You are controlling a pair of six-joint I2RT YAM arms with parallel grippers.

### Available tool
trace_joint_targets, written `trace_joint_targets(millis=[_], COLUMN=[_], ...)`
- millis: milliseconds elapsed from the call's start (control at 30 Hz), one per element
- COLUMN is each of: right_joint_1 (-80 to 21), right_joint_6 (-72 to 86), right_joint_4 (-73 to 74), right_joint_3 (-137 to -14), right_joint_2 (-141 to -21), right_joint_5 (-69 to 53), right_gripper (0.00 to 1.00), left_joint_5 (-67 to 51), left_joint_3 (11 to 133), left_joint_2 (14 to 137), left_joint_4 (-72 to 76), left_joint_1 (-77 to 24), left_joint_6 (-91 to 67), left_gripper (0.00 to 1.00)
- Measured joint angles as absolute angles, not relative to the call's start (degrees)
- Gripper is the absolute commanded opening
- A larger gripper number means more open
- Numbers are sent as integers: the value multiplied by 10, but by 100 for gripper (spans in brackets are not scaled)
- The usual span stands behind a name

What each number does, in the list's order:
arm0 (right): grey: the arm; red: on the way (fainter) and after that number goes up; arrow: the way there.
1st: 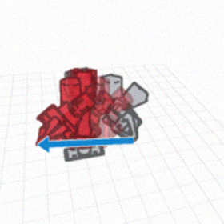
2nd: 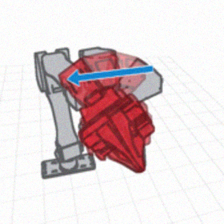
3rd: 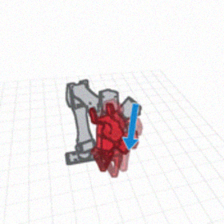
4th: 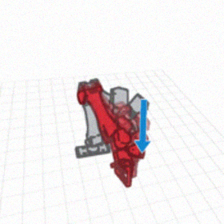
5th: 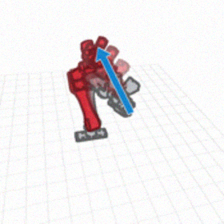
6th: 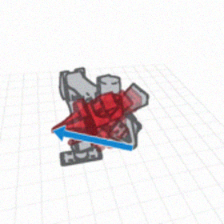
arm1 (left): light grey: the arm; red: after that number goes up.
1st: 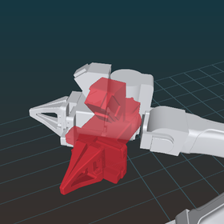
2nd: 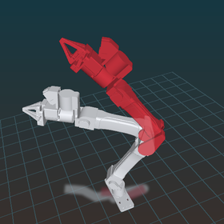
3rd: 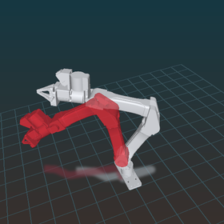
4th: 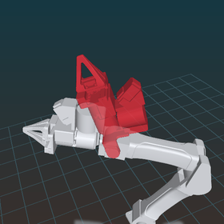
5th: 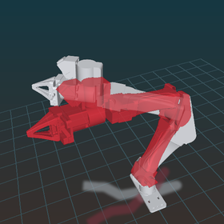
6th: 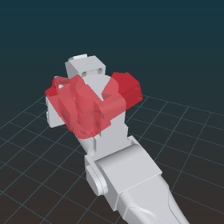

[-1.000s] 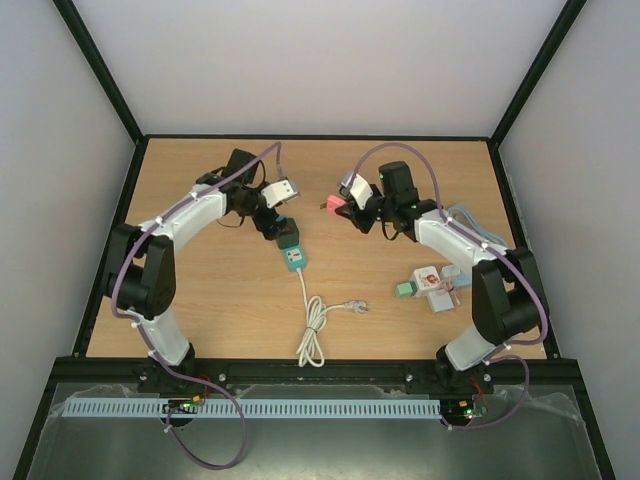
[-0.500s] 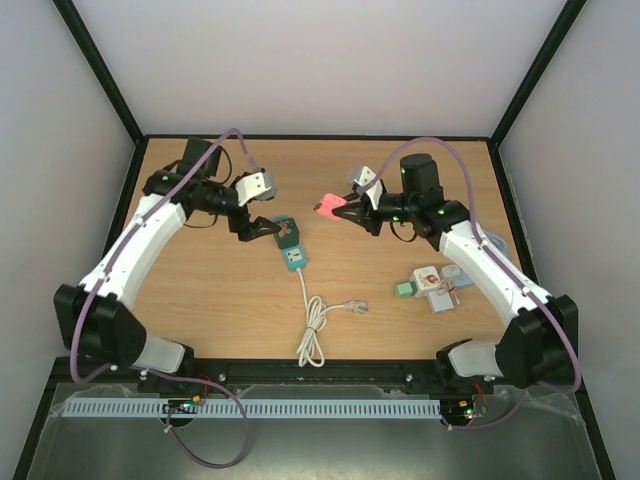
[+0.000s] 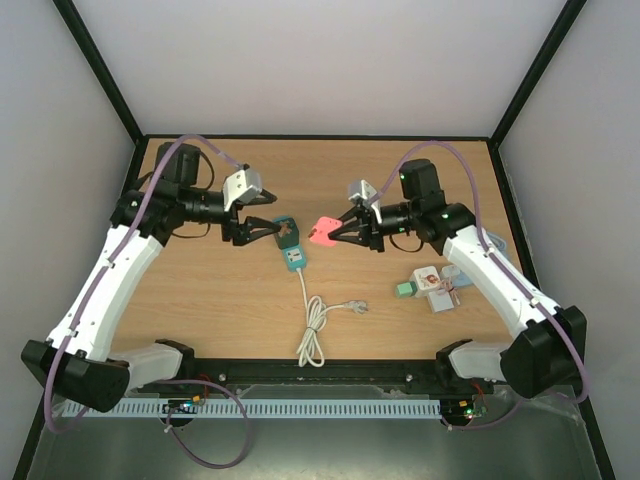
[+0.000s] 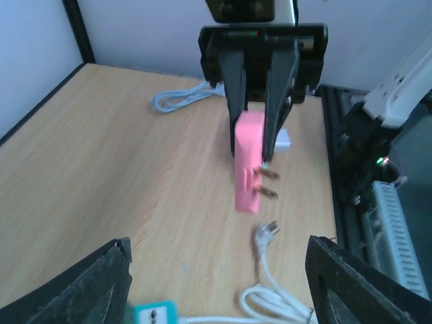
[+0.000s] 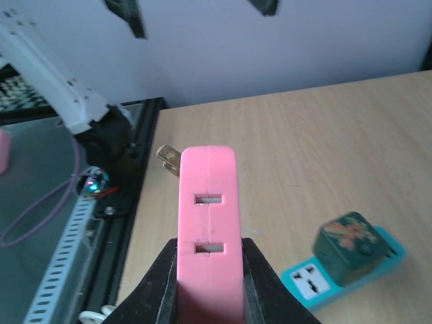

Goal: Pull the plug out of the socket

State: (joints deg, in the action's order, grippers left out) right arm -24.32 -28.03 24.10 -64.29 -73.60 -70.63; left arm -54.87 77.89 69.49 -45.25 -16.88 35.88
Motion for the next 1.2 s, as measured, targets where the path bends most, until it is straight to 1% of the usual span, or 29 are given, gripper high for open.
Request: trace_joint_targets(millis=[167,267,433,600,1000,1200], right_joint_1=[-282,-293,-297,-299,-303,-305], right_joint_6=[-269,-262,-255,-254,-251,-242], right_joint_4=[247,248,248,249,249,249], right_joint_3=[-650,-651,-651,-651,-651,-651], right_joint_2=[-730,-726,-719,-718,-718,-721], right_joint_5=[-736,-748,-752,-758,-759,-759], right_gripper=[9,9,8,8,7,6], left_joint_5=[-577,-583,-586,-587,-596,-594], left_joint_3=[763,752,722,689,688,688], left_joint_2=[696,699,699,700,700,705], left_joint_4=[-405,-389,-364,-341,-324,-319], left_joint_1=[-208,-238,-260,-265,-281,-290], left_joint_6=[261,228,190,160,143,135], left_gripper=[62,58,52,50,48,44])
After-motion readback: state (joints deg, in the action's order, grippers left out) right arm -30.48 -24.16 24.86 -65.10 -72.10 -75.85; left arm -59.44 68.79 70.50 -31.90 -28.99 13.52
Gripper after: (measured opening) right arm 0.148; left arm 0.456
